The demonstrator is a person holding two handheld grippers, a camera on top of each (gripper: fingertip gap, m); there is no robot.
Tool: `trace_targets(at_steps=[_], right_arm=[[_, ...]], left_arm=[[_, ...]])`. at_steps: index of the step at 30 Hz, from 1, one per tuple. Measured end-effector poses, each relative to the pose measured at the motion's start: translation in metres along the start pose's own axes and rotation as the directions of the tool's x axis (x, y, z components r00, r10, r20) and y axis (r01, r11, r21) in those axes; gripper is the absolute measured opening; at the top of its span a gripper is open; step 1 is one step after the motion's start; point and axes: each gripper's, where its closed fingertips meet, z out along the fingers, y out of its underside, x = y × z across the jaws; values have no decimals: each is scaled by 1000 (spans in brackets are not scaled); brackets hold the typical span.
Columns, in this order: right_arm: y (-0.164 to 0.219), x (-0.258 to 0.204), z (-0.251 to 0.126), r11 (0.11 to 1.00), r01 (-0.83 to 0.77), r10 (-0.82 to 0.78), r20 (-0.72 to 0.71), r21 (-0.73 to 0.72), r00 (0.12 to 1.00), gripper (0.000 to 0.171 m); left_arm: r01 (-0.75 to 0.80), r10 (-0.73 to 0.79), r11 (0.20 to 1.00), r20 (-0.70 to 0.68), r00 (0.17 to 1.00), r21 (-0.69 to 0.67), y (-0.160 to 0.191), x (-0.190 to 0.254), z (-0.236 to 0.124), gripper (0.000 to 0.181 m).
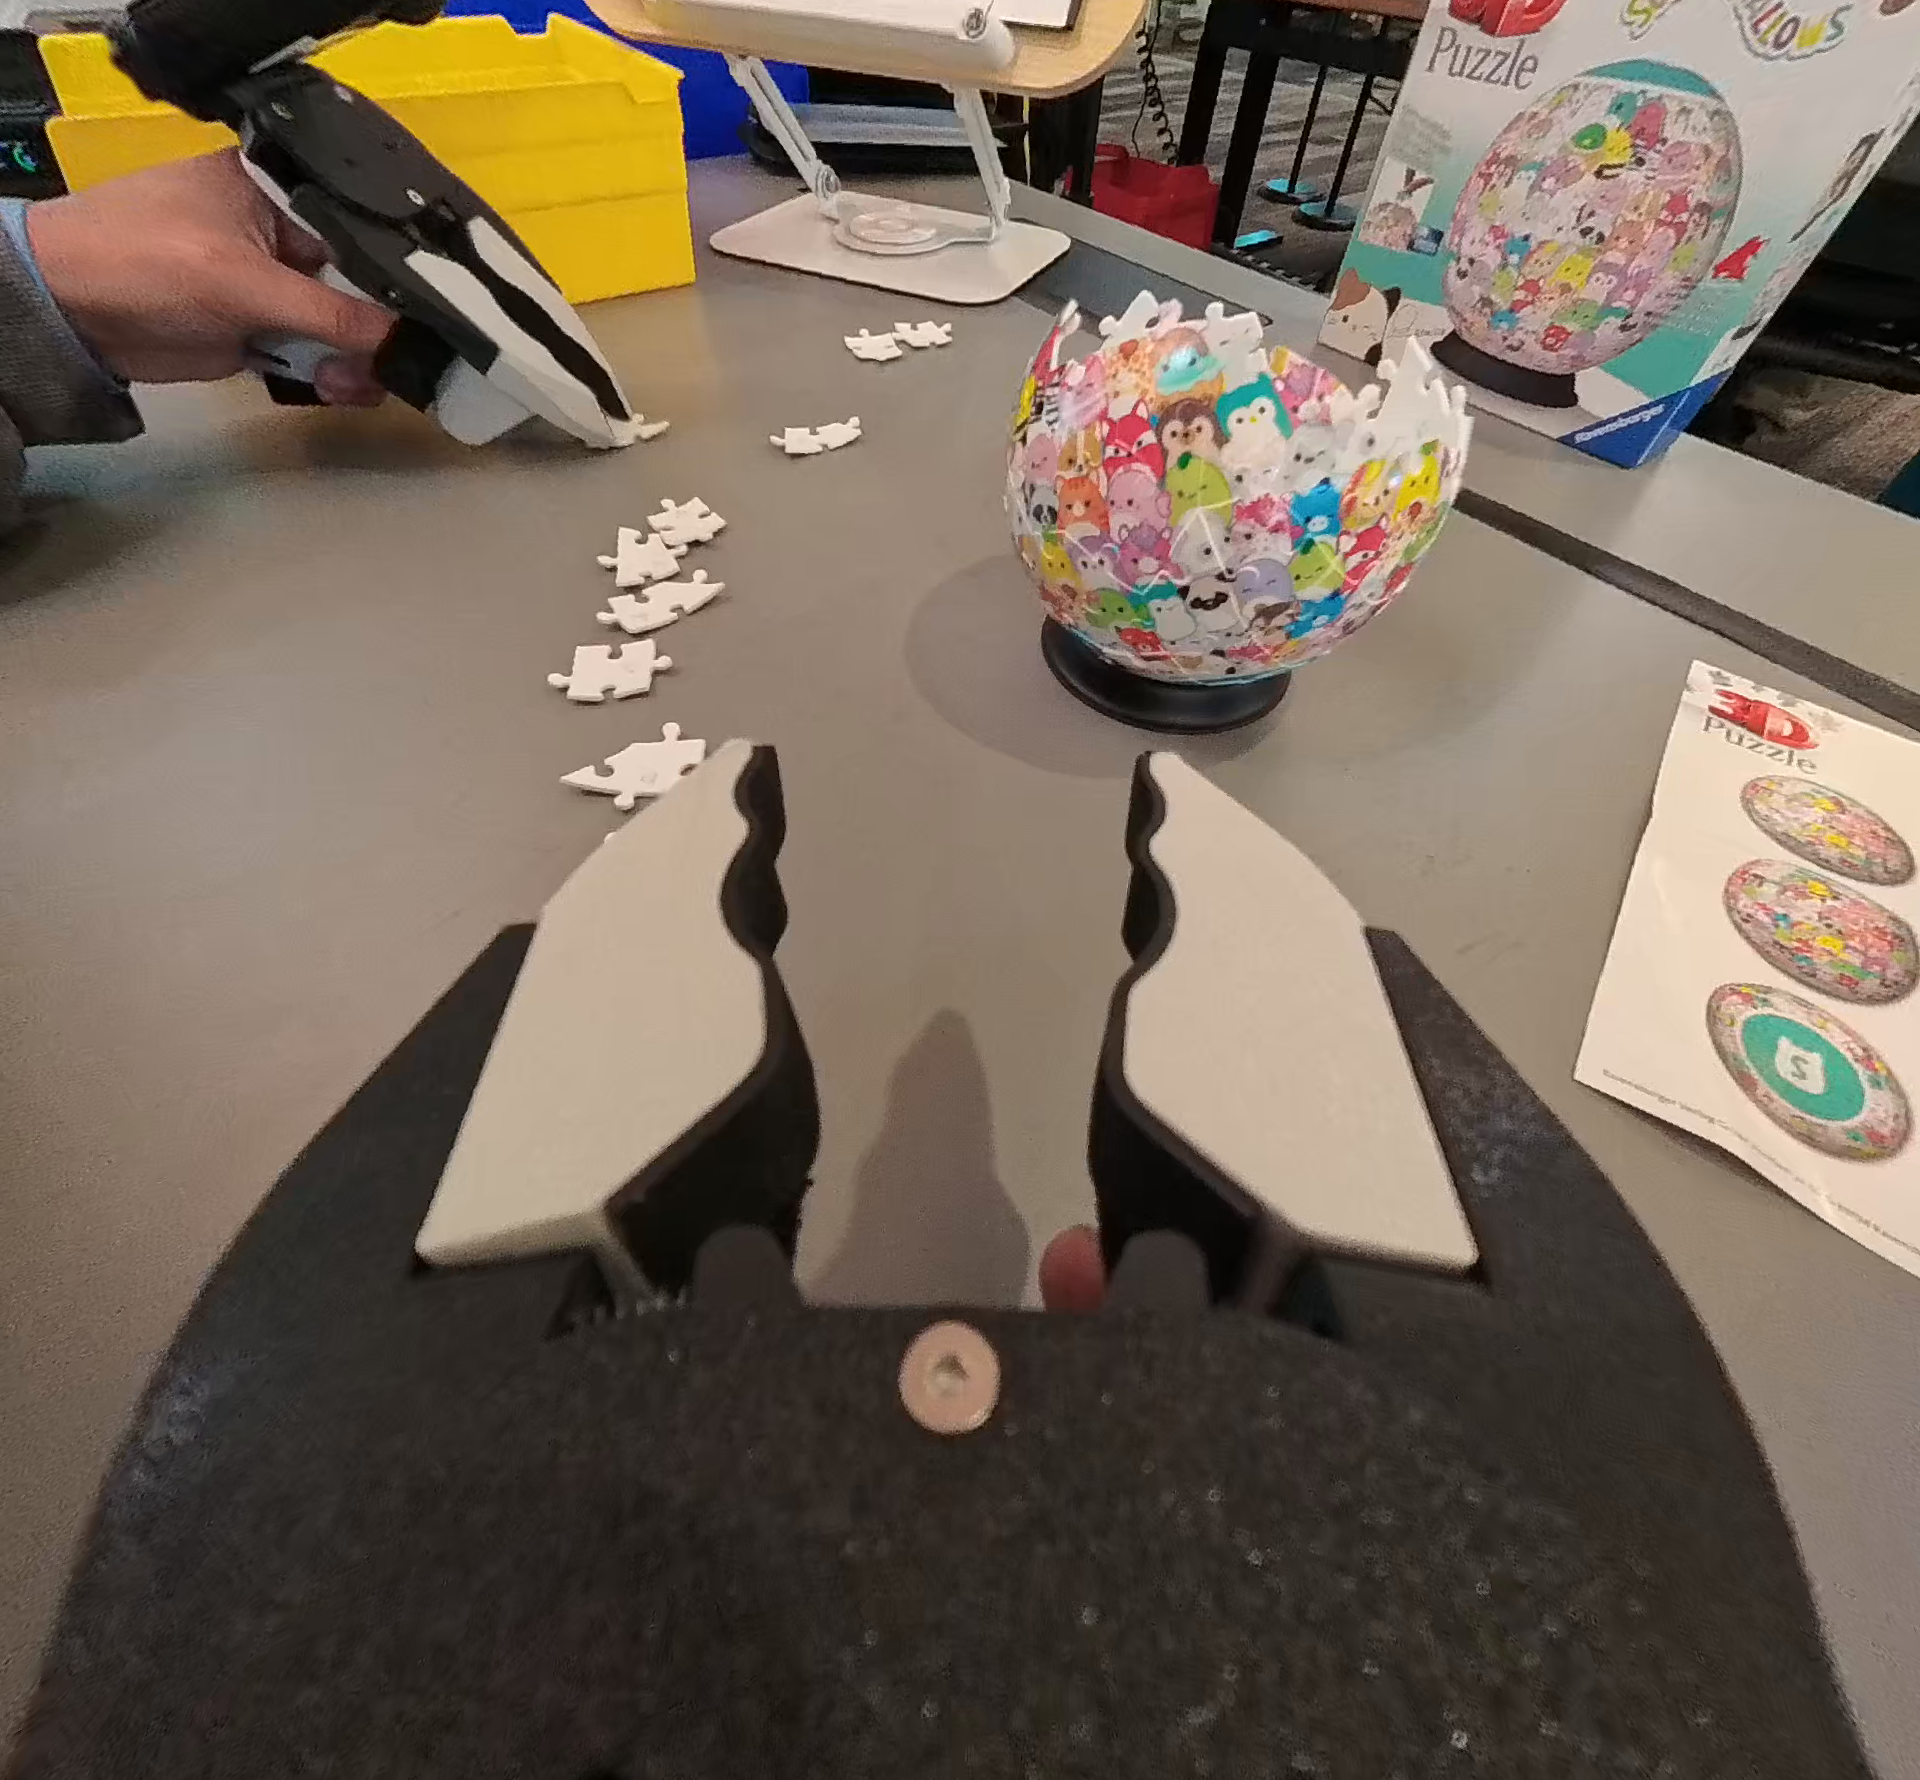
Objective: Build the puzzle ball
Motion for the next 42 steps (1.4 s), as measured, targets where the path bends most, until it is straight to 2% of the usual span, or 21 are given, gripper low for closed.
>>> trace_targets(at_steps=[5,8,11,14,19,24,25,26,28,30,31,32,34,36,38,40,42], right_arm=[[-1,-18,6,1000,-2,3,81,-11,997,59],[-19,-56,15,995,-98,100,293,-23,951,59],[-38,-94,26,990,-84,130,493,-114,860,59],[-52,-109,47,986,27,68,555,-162,829,55],[-62,-125,67,975,-23,162,642,-220,750,51],[-59,-129,64,956,-123,278,693,-266,666,15],[-57,-130,62,957,-122,277,701,-264,658,2],[-54,-128,62,955,-122,281,686,-271,672,2],[-50,-120,61,954,-136,283,648,-268,707,2],[-55,-107,58,946,-238,323,606,-219,727,2],[-59,-102,55,933,-306,356,602,-188,715,2],[-65,-98,50,919,-369,375,609,-142,699,2],[-74,-94,40,890,-454,384,614,-46,690,2],[-79,-93,31,850,-525,393,610,46,688,2],[-83,-97,23,795,-600,414,643,88,644,1],[-85,-101,20,760,-643,429,668,97,608,1],[-86,-107,18,769,-633,408,691,93,597,2]], left_arm=[[-151,153,988,-59,986,39,-8,23,-12,22],[-329,338,938,-81,938,109,-34,63,-34,22],[-531,547,834,-92,832,150,-60,112,-53,22],[-680,700,712,-97,708,177,-80,156,-63,22],[-814,832,554,-89,547,173,-94,199,-65,22],[-845,863,505,-85,498,177,-97,216,-60,23],[-845,863,504,-66,501,180,-100,217,-59,17],[-842,862,503,-34,506,195,-104,218,-59,1],[-804,818,549,51,573,231,-117,213,-62,4],[-671,688,679,63,723,298,-126,205,-65,8],[-571,600,751,18,800,331,-126,204,-64,11],[-458,507,812,-46,861,362,-124,204,-62,23],[-198,306,882,-199,931,427,-124,209,-59,28],[60,163,882,-422,892,468,-128,228,-64,29],[217,82,856,-538,839,469,-132,236,-68,29],[272,62,836,-576,815,476,-135,240,-70,26],[251,80,848,-581,810,466,-133,245,-68,24]])
